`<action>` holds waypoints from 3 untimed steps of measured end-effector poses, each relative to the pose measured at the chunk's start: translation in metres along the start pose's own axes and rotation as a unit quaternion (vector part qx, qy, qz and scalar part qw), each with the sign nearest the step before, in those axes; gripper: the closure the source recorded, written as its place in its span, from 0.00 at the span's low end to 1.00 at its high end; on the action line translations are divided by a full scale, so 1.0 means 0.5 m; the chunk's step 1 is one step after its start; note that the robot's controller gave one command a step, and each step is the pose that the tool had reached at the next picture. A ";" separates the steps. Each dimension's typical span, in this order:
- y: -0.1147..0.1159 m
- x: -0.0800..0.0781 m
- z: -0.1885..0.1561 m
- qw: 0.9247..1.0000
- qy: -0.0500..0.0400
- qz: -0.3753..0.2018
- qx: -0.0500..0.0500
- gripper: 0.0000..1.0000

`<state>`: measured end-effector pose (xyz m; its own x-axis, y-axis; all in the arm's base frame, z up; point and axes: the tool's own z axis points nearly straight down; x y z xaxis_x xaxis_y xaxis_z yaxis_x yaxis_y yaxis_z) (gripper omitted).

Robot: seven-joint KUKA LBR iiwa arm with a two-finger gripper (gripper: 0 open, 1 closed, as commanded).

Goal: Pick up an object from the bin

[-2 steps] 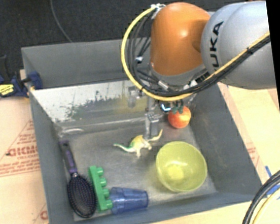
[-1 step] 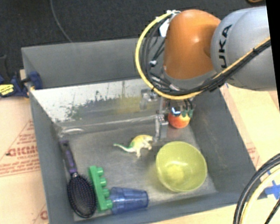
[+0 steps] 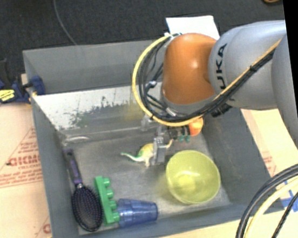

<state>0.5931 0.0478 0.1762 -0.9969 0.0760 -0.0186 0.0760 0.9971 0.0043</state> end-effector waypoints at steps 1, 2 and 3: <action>-0.081 0.007 0.067 0.999 0.000 -0.054 0.000 0.00; -0.072 0.047 0.162 0.999 -0.005 0.045 -0.002 0.00; -0.020 0.024 0.211 0.999 -0.004 -0.037 0.000 0.00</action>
Offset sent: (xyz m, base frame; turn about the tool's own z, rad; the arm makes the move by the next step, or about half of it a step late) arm -0.0266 -0.0329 -0.0828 0.0931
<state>0.5822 0.0390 0.0705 -0.9996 0.0022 -0.0265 0.0021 1.0000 0.0032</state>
